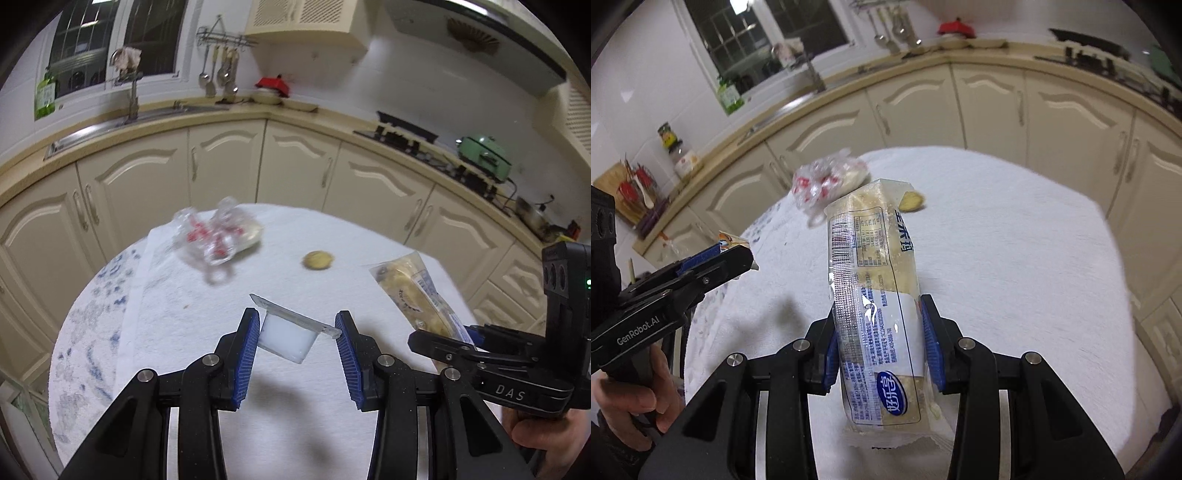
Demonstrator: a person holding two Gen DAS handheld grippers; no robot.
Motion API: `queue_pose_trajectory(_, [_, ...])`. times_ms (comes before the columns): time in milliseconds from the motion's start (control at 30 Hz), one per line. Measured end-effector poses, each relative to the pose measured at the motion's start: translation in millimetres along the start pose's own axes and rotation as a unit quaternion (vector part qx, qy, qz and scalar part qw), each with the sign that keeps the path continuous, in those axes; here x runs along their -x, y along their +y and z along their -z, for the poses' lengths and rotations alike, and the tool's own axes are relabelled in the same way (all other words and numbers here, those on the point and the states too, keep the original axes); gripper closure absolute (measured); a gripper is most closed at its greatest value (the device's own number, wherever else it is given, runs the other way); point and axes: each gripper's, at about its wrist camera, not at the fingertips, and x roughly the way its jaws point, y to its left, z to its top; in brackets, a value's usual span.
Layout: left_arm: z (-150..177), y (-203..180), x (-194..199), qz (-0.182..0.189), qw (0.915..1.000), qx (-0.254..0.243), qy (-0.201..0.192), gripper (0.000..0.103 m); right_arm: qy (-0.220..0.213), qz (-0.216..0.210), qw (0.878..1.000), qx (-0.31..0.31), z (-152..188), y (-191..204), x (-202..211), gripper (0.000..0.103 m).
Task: Collect trash
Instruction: 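Carry the bread bag with the right tool while the left tool carries the white cup to the bin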
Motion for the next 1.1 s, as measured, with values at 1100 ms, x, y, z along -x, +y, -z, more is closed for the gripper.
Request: queue_pose_trajectory(1100, [46.1, -332.2, -52.6, 0.222, 0.9541, -0.199, 0.032, 0.065, -0.148, 0.22, 0.928, -0.26, 154.2, -264.1, 253.9, 0.064])
